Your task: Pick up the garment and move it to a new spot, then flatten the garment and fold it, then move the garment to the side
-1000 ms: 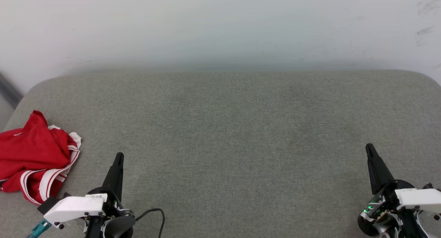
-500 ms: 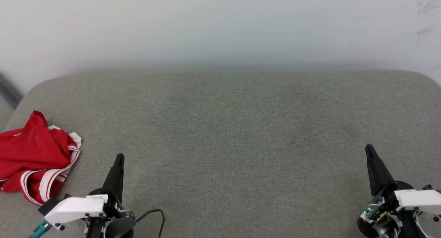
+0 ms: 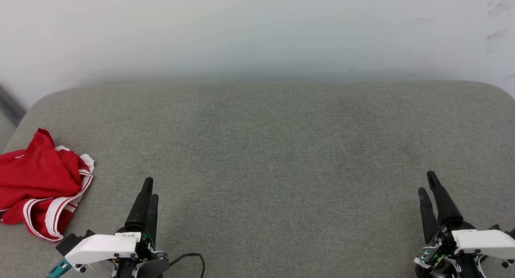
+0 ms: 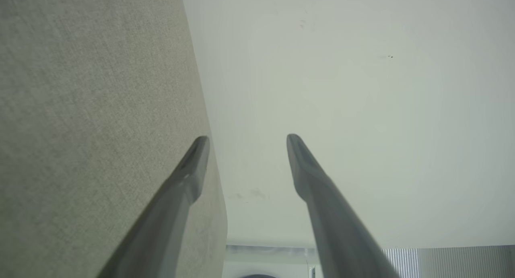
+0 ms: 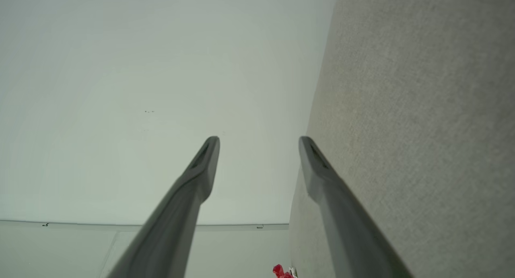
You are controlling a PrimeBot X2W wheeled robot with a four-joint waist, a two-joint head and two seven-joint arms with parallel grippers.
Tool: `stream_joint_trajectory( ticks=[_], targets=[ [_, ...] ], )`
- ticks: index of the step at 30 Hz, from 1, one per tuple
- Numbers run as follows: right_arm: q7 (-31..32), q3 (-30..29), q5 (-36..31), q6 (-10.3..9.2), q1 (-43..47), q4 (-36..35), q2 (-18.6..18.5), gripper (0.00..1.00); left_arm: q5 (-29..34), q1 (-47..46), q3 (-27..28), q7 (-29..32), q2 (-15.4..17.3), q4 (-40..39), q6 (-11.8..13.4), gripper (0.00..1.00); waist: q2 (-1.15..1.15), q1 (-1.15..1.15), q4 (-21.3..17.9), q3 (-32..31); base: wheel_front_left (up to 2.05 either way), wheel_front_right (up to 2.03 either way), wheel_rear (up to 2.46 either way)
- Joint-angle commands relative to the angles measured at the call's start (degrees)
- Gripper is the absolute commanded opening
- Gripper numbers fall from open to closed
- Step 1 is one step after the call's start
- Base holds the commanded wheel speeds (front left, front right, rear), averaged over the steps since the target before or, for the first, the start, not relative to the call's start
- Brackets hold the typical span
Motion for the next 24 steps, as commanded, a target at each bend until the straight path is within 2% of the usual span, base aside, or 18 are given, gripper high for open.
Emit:
stream_joint_trajectory(
  ticks=[1,8,14,19,24],
  targets=[
    [-0.77,0.29,-1.26,0.01,-1.03,-1.39,-0.13,1.00,1.61,-1.85,-0.50,-0.73,0.13,-1.48,-0.01,1.00,0.00,0.00,-0.03,0.01,0.00,0.00,0.00],
    [-2.56,0.48,-6.55,0.01,-1.11,-3.02,-0.13,1.00,9.28,-2.24,-1.77,-2.54,0.15,-2.71,-0.01,1.00,0.00,0.00,-0.17,0.04,0.00,0.00,0.00],
    [-4.00,2.54,-8.53,0.01,-0.59,-4.58,-0.75,1.00,15.94,-2.44,-3.01,-3.98,0.16,-3.42,-0.01,1.00,0.00,0.00,-0.34,0.15,0.00,0.00,0.00],
    [-5.10,3.04,-18.55,0.01,-0.87,-5.03,-2.21,1.00,23.69,-2.74,-3.58,-5.09,0.17,-3.69,0.17,1.00,0.00,0.00,-0.45,0.22,0.00,0.00,0.00],
    [-6.20,2.63,-30.58,0.01,-0.97,-5.57,-2.05,1.00,31.17,-2.85,-4.36,-6.16,0.18,-4.18,1.07,1.00,0.00,0.00,-0.55,0.26,0.00,0.00,0.00]
  ],
)
